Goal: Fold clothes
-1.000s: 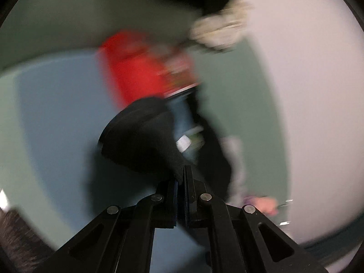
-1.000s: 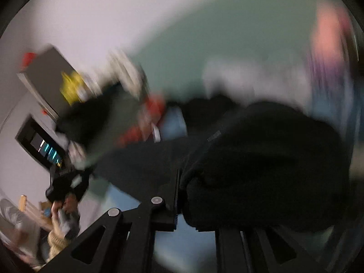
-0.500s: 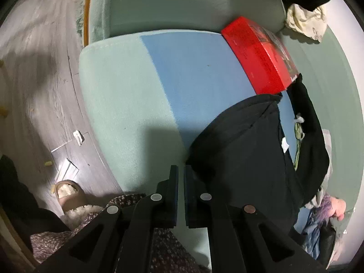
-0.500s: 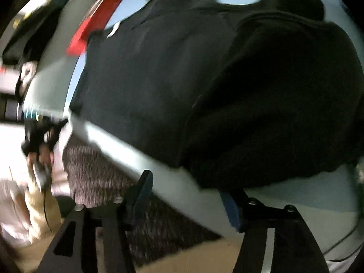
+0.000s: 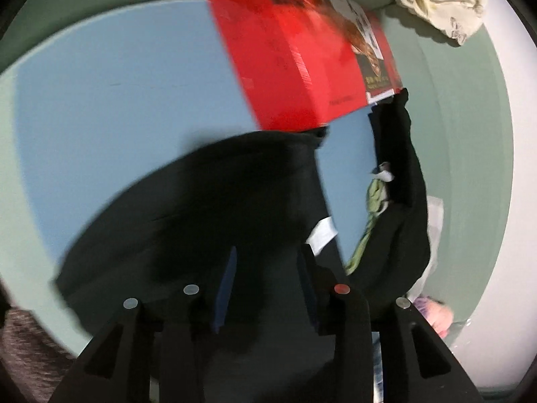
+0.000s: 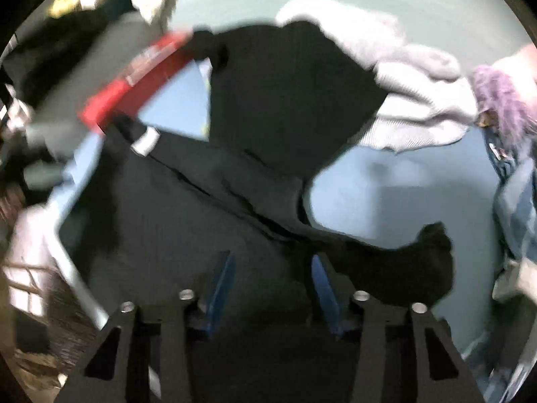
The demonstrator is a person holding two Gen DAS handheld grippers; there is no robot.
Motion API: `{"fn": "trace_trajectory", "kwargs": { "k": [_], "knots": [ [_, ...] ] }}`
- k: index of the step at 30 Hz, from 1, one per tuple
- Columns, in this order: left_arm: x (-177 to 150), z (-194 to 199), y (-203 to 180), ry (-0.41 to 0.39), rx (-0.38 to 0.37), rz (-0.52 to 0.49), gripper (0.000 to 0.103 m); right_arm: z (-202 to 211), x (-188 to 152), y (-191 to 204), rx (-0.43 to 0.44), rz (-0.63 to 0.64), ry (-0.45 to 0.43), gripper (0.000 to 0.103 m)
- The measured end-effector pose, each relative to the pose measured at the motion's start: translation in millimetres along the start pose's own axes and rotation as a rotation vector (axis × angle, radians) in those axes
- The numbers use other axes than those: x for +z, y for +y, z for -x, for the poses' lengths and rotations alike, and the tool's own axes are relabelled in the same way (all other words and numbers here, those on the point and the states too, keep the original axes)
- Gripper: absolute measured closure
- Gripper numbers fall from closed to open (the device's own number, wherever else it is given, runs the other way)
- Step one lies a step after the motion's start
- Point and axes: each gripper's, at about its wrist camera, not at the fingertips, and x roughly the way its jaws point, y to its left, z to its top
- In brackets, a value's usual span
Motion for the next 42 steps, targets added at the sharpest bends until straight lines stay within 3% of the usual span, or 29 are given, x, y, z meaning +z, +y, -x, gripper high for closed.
{"fn": "trace_trajectory", "kwargs": {
  "k": [4,7,10,12,16,17,18,19,22,29,33,37,38,41,42],
  "knots": [
    [11,-32,-28,0.015,0.051,-0.006,0.063,-26,3,-10,0.073,-0.072,0.042,0.052],
    [17,-55,-41,0.038,0.068,0.003,0.063,-32,3,-23,0.080,-0.121,0.043,0.052],
    [19,-80,-56,0.024,0.161,-0.034,0.063,-35,6,-33,0.101,-0.147,0.033,0.052],
    [19,-89,-54,0.035,0.206,-0.021,0.063,-39,11,-34,0.113,-0.142,0.033,0.052],
    [18,-92,-48,0.027,0.210,-0.011,0.065,-49,13,-24,0.085,-0.085,0.061,0.053],
    [18,-91,-47,0.022,0.212,-0.015,0.072,-49,12,-23,0.073,-0.078,0.051,0.058],
    [18,-88,-46,0.014,0.212,-0.018,0.091,-49,11,-21,0.062,-0.071,0.041,0.069],
    [17,-84,-45,0.003,0.207,-0.021,0.097,-48,10,-20,0.050,-0.067,0.030,0.074],
    [14,-71,-42,-0.030,0.190,-0.032,0.101,-32,6,-24,0.032,-0.085,-0.051,0.097],
    [16,-35,-55,-0.116,0.144,-0.094,0.103,5,10,-28,0.071,-0.118,-0.152,0.099],
    [24,-36,-58,-0.124,0.177,-0.084,0.103,13,13,-29,0.096,-0.134,-0.164,0.099],
    [29,-63,-56,-0.004,0.247,-0.044,0.099,11,9,-31,0.092,-0.133,-0.143,0.099],
    [29,-68,-57,0.007,0.259,-0.055,0.093,7,8,-29,0.097,-0.137,-0.135,0.099],
    [28,-82,-63,0.021,0.318,-0.101,0.061,1,5,-26,0.116,-0.148,-0.126,0.099],
    [27,-86,-64,0.027,0.329,-0.109,0.057,2,5,-26,0.123,-0.149,-0.129,0.099]
  ]
}}
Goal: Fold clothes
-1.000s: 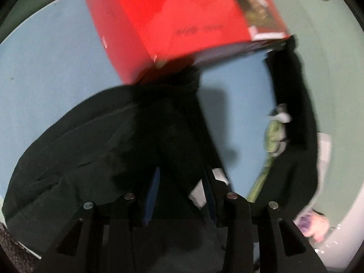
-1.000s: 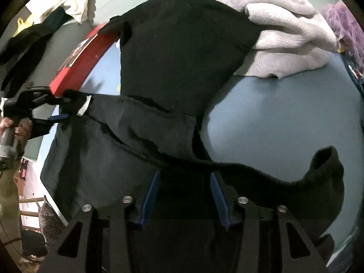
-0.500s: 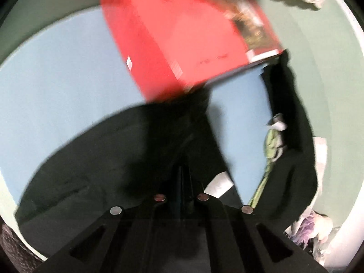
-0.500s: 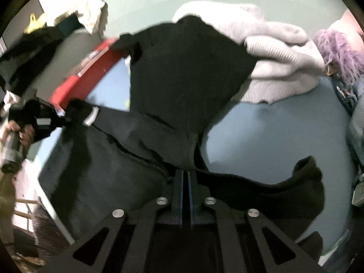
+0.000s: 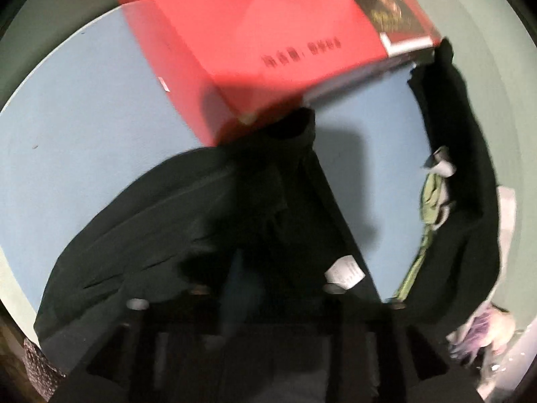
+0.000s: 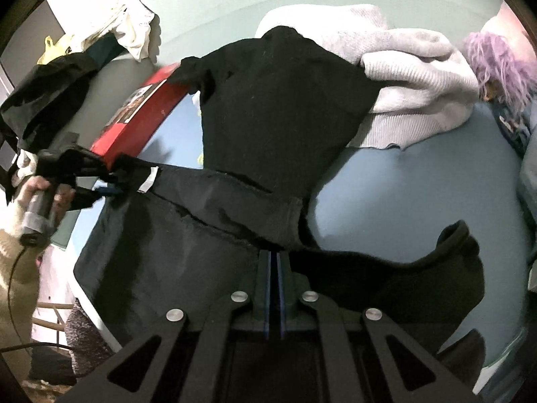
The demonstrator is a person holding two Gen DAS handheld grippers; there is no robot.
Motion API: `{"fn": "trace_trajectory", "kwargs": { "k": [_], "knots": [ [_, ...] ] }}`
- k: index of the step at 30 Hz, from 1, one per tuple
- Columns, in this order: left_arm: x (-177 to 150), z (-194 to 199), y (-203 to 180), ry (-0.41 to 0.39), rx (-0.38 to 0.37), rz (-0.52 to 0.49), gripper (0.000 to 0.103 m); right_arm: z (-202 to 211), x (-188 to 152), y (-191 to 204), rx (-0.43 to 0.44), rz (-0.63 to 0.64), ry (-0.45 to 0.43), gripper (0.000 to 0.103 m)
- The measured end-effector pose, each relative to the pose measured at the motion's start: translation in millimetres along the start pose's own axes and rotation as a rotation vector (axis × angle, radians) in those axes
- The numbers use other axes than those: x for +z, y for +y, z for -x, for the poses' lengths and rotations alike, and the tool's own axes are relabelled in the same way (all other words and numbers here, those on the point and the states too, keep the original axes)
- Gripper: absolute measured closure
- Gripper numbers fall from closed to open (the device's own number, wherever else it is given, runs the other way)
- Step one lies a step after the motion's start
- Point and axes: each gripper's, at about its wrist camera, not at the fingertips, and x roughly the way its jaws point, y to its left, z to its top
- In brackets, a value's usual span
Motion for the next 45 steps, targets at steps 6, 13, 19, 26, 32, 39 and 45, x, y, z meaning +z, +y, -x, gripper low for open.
{"fn": "trace_trajectory", "kwargs": {
  "k": [6,13,19,26,32,39,45],
  "knots": [
    [2,-9,-15,0.026,0.100,-0.056,0.057,8,-3,1,0.040,-0.012,-0.010,0.099],
    [7,-13,-25,0.081,0.219,-0.092,0.070,23,-6,12,0.118,0.007,-0.048,0.099],
    [1,1,-5,0.093,0.136,-0.051,0.098,41,-14,17,0.163,0.020,-0.078,0.100],
    [-12,32,14,0.079,0.037,-0.049,0.099,40,-20,5,0.077,0.028,-0.058,0.098],
    [-14,37,17,0.081,0.011,-0.038,0.099,-4,-11,-7,0.031,0.095,0.069,0.065],
    [-22,46,35,0.088,-0.026,-0.035,0.099,-52,-1,-20,0.052,0.051,0.193,0.062],
    [-22,42,21,0.075,-0.089,-0.026,0.099,-24,-5,-17,0.104,0.014,0.076,0.095]
  ]
}}
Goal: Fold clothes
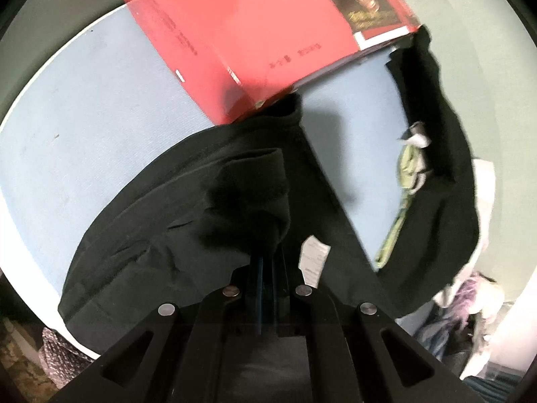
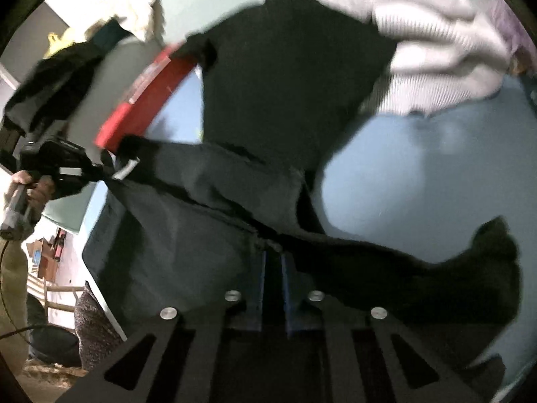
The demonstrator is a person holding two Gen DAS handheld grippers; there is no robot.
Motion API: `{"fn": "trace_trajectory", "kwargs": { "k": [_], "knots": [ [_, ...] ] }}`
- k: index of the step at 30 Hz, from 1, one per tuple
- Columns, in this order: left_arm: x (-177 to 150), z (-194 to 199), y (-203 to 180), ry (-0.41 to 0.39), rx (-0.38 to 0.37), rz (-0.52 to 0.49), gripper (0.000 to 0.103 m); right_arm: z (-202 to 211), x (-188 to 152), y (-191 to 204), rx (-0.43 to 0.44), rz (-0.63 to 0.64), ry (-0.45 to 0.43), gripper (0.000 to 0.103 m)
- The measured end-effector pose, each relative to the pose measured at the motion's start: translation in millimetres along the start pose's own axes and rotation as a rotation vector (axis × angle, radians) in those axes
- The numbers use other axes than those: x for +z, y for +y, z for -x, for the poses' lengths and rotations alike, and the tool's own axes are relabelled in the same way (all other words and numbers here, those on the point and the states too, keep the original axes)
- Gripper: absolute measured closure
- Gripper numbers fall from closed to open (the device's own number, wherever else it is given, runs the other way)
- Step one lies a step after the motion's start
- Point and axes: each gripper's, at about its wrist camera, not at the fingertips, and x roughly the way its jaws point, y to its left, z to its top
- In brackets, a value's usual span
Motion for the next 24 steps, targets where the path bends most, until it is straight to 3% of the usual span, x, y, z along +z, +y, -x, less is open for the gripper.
{"fn": "trace_trajectory", "kwargs": {
  "k": [5,9,16,17,19,20,21,24],
  "knots": [
    [8,24,-8,-0.059,-0.070,-0.003,0.099,43,4,12,0.040,0.024,-0.116,0.095],
    [21,31,-20,-0.101,-0.128,0.004,0.099,48,20,10,0.021,0.016,-0.152,0.095],
    [43,-4,-50,-0.177,-0.083,0.006,0.097,22,40,0,-0.043,-0.013,-0.150,0.094],
    [45,-9,-53,-0.185,-0.083,0.010,0.091,16,41,-2,-0.064,-0.018,-0.147,0.089],
    [45,-9,-53,-0.211,-0.123,0.031,0.067,6,44,-8,-0.105,-0.044,-0.138,0.063],
    [44,-7,-52,-0.227,-0.155,0.041,0.044,5,44,-13,-0.115,-0.073,-0.137,0.049],
    [43,-2,-50,-0.246,-0.202,0.045,0.030,8,44,-18,-0.114,-0.107,-0.145,0.047],
    [32,29,-41,-0.301,-0.353,0.018,0.028,29,40,-35,-0.085,-0.213,-0.196,0.041]
  ]
}}
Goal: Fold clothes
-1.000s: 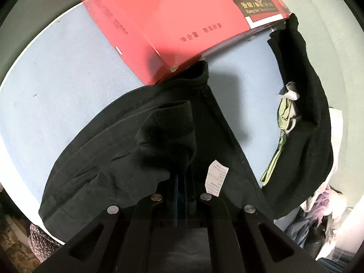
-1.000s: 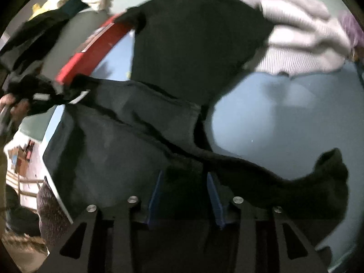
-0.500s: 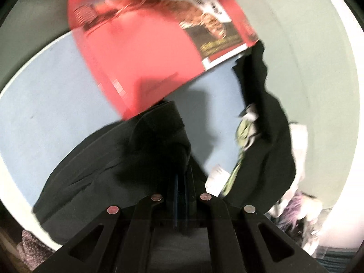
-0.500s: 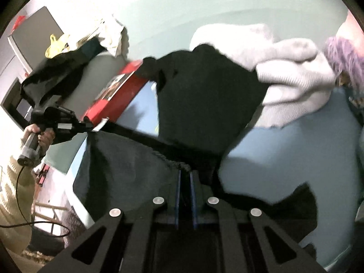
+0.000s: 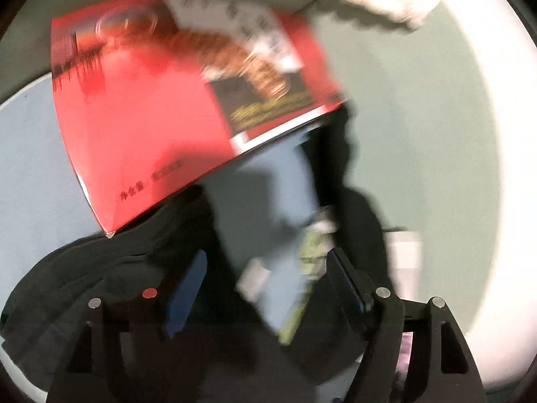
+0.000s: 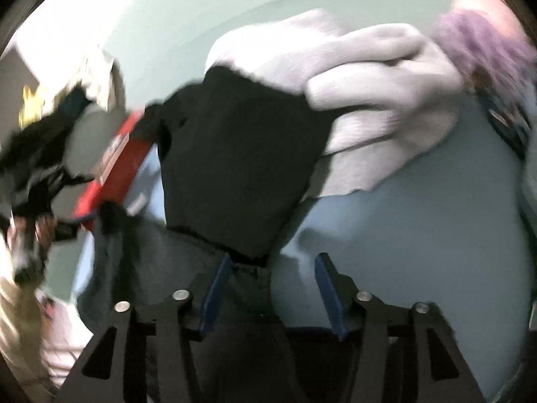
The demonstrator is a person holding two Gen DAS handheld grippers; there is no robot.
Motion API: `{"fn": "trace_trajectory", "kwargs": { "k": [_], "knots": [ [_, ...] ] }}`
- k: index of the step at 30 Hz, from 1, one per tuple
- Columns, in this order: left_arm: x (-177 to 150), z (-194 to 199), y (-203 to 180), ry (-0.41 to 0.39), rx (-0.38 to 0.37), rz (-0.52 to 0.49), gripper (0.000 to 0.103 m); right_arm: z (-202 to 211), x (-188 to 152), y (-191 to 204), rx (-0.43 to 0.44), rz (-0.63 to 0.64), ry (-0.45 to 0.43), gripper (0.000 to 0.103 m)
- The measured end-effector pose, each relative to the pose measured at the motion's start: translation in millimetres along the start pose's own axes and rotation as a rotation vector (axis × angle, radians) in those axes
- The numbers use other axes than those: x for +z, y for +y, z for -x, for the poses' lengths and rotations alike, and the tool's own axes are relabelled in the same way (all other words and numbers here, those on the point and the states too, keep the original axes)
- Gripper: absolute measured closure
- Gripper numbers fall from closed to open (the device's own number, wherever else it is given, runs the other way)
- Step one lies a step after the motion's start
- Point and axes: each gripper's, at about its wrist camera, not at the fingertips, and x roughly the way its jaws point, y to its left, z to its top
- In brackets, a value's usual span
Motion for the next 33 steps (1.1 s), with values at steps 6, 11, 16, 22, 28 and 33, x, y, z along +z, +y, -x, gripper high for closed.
{"fn": "trace_trajectory", "kwargs": {
  "k": [6,11,16,22,28,33],
  "knots": [
    [-30,82,26,-0.102,0.013,-0.227,0.028,38,-24,-2,0.133,-0.045,0.023,0.041],
    [-56,106,96,-0.113,0.260,-0.186,0.035,24,-77,31,0.243,0.018,0.228,0.045],
    [-72,106,158,-0.059,0.293,0.015,0.035,2,-122,47,0.324,-0.007,0.417,0.047],
    [-97,84,182,0.026,0.158,0.199,0.039,9,-159,24,0.392,-0.192,0.537,0.040],
    [-98,75,187,-0.050,0.247,0.283,0.094,17,-189,-31,0.348,-0.556,0.442,0.038],
    [-86,86,198,-0.042,0.256,0.268,0.096,29,-191,-46,0.275,-0.598,0.348,0.045]
  ]
}}
